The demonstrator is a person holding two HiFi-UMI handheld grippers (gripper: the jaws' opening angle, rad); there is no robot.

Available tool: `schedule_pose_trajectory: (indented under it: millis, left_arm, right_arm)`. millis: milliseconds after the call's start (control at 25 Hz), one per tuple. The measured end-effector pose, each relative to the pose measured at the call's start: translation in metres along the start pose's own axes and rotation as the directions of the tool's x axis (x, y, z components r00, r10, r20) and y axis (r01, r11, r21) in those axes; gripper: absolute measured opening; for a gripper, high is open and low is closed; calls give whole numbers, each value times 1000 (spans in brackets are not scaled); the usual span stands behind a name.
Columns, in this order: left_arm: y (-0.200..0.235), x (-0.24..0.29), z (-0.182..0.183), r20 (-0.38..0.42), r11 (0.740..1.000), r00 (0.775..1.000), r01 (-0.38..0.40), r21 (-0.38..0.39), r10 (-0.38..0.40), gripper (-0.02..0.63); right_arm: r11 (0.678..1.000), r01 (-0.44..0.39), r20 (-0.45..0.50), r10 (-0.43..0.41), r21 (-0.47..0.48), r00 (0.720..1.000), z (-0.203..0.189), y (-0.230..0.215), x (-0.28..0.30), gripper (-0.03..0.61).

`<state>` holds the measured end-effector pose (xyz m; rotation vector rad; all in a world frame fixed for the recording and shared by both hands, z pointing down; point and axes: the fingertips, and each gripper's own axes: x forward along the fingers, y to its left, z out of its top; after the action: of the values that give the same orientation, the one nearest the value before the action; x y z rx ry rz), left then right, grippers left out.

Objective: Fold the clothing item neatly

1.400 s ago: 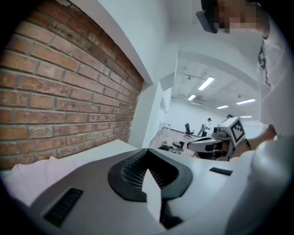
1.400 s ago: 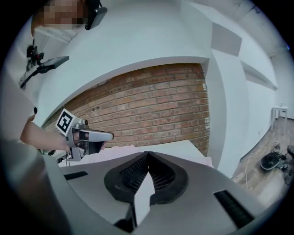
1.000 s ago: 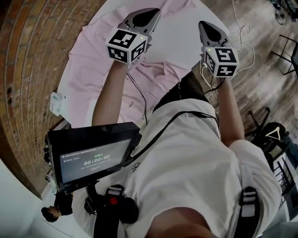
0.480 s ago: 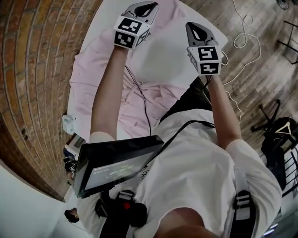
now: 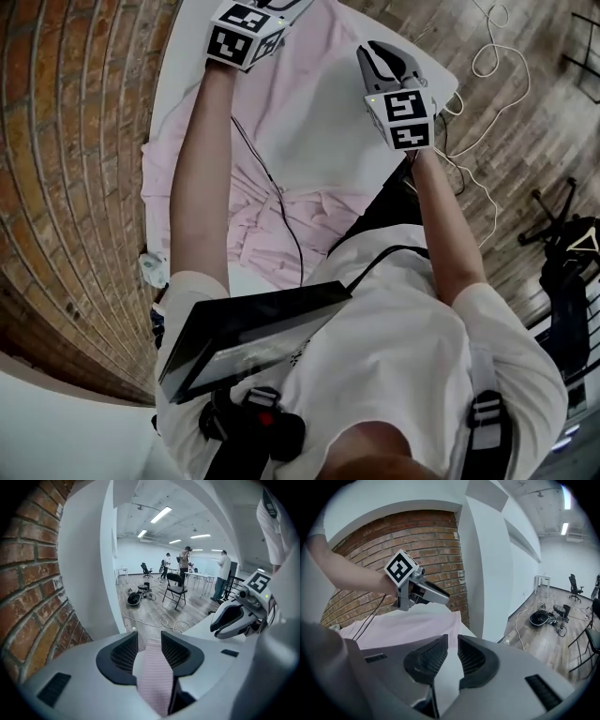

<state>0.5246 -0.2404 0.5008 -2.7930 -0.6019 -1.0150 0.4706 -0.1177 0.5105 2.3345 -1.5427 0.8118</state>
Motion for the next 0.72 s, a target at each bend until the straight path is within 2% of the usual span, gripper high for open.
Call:
schedule_pose_trajectory:
  millis: [160, 520, 720]
  left_arm:
    - [-5, 18, -1, -47, 998, 998, 54, 34, -52, 169]
    - [1, 48, -7, -148, 990, 981, 130, 45, -122, 169]
    - [2, 57, -15, -195, 985, 966, 175, -3, -172, 169]
  right_arm:
    - [1000, -3, -21, 3, 18, 1000, -6, 0, 8, 114]
    - [997, 17, -61, -12, 72, 998, -16, -4, 21, 114]
    - [997, 16, -67, -10, 80, 998, -15, -5, 23, 114]
